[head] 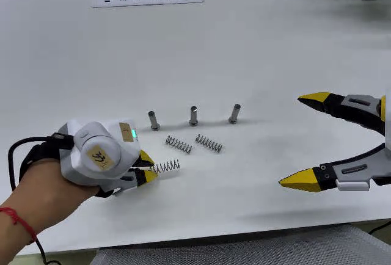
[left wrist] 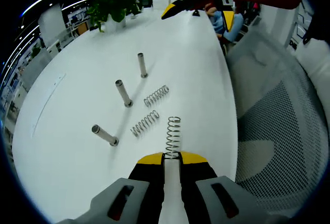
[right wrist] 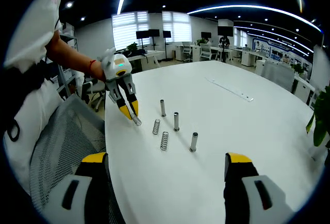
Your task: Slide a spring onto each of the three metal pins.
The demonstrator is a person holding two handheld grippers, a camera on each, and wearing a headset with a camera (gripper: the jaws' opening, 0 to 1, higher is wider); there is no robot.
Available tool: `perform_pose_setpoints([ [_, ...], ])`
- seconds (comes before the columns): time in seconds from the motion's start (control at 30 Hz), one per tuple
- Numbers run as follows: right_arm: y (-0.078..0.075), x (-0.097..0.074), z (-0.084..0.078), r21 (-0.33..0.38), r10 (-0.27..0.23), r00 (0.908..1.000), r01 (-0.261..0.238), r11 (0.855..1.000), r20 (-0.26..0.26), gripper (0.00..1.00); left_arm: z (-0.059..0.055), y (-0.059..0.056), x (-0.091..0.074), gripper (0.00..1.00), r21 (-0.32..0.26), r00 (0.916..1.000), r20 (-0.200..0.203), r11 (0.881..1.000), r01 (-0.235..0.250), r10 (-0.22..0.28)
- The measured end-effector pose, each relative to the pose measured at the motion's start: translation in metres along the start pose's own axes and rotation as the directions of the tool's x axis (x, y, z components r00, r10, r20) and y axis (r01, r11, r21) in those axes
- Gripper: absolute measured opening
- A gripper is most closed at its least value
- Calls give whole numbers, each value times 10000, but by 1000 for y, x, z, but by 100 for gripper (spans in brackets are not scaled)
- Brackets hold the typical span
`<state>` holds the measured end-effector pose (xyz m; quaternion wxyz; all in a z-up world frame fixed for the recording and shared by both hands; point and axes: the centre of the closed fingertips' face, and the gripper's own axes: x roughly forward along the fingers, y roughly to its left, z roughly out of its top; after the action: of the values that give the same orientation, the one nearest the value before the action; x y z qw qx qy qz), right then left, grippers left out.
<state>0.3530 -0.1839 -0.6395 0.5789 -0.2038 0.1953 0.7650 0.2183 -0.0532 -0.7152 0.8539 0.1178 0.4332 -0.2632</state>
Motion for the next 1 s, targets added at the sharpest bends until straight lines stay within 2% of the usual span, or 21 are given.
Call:
perform_pose_setpoints([
  [0.13,4,2,13,-129,145,9998,-144,9998,111,90,12,-2,-8,10,-176,9984,564,9998,-74,84],
  [0.23,8,4,26,-180,330,9992,-326,9993,243,84,23,-2,-15,10,-389,9945,1039,9992,-127,167],
  [0.4,19,10,52,3,707,9960,-708,9975,545,71,47,-3,-24,10,-751,9800,1966,9971,-152,298],
  [0.5,21,15,60,252,902,9936,-921,9954,673,64,61,-3,-29,10,-993,9679,2488,9950,-120,365],
  [0.57,27,19,70,258,1009,9910,-1035,9943,876,59,71,-3,-32,10,-1114,9556,2918,9937,-87,410],
  [0.63,32,23,79,610,1096,9878,-1169,9913,1110,53,81,-5,-35,10,-1223,9440,3272,9925,-23,425],
  [0.7,36,26,87,686,1173,9837,-1275,9895,1364,48,88,-6,-38,10,-1293,9327,3585,9916,81,391],
  [0.73,37,28,89,740,1177,9833,-1288,9889,1387,45,90,-6,-38,10,-1282,9294,3669,9917,80,399],
  [0.83,43,33,95,851,1442,9787,-1576,9838,1461,39,98,-7,-42,10,-1207,9109,4113,9925,195,321],
  [1.0,50,37,98,765,1810,9751,-1917,9785,1279,30,109,-12,-44,10,-1140,8976,4403,9929,331,207],
])
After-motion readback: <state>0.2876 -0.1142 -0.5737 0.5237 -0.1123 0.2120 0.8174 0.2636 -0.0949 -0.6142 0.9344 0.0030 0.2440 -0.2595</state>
